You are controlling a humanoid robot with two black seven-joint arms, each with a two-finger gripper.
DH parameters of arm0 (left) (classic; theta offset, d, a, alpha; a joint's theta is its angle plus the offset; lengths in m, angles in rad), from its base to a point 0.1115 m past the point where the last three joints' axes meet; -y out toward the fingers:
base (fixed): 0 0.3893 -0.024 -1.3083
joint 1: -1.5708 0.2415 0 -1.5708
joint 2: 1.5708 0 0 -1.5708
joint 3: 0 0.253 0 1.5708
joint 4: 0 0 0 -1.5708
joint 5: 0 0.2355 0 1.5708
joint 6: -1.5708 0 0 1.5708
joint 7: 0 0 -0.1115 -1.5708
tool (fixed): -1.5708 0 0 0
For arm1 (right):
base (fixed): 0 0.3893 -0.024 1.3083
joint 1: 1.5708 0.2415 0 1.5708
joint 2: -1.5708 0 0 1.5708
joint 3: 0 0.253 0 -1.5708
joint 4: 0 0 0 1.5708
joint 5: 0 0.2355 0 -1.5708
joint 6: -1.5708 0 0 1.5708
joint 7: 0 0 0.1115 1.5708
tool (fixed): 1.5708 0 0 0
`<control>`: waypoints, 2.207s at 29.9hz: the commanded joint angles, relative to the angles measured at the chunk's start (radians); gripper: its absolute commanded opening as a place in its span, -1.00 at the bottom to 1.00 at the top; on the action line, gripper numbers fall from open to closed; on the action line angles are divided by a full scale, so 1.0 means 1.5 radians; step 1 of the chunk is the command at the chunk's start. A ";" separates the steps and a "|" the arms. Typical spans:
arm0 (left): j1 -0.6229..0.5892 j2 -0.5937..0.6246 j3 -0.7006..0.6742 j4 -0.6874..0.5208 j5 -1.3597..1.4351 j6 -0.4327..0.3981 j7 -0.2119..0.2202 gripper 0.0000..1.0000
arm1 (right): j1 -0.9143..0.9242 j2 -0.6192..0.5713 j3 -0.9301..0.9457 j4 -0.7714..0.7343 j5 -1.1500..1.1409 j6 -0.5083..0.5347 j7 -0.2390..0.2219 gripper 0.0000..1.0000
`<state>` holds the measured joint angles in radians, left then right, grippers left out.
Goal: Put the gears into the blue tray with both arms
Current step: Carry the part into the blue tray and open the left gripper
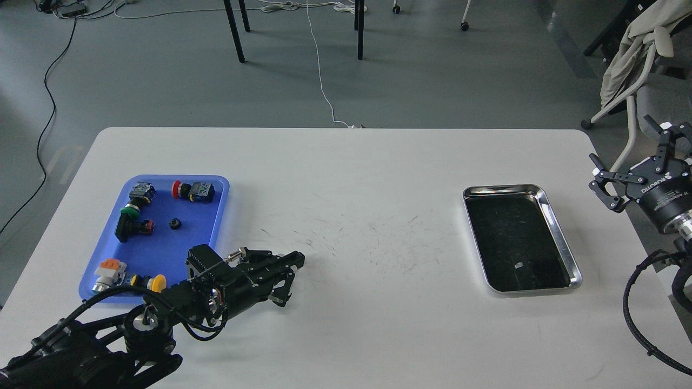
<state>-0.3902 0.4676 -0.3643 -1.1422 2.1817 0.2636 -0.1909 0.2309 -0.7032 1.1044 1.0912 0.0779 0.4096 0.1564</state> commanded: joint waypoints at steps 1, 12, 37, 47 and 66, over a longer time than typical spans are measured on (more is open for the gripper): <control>-0.013 0.080 -0.028 -0.076 0.000 0.003 0.000 -0.91 | 0.005 -0.001 0.000 0.001 -0.002 0.000 0.000 0.95; -0.011 0.331 -0.015 -0.132 -0.234 0.000 -0.040 -0.89 | 0.008 -0.001 -0.003 0.001 -0.006 0.000 0.000 0.95; -0.011 0.296 0.051 -0.061 -0.472 -0.097 -0.047 -0.34 | 0.010 -0.001 -0.008 0.000 -0.006 -0.001 0.000 0.95; -0.014 0.295 0.041 -0.060 -0.473 -0.095 -0.047 0.17 | 0.010 0.000 -0.009 -0.001 -0.006 -0.001 0.000 0.95; -0.174 0.266 0.002 -0.070 -0.779 -0.133 -0.047 0.95 | 0.041 -0.019 -0.004 0.006 -0.006 -0.006 -0.004 0.95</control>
<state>-0.6278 0.9084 -0.3261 -1.2473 1.1378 0.0658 -0.2622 0.2747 -0.7184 1.1021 1.0988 0.0690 0.4026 0.1535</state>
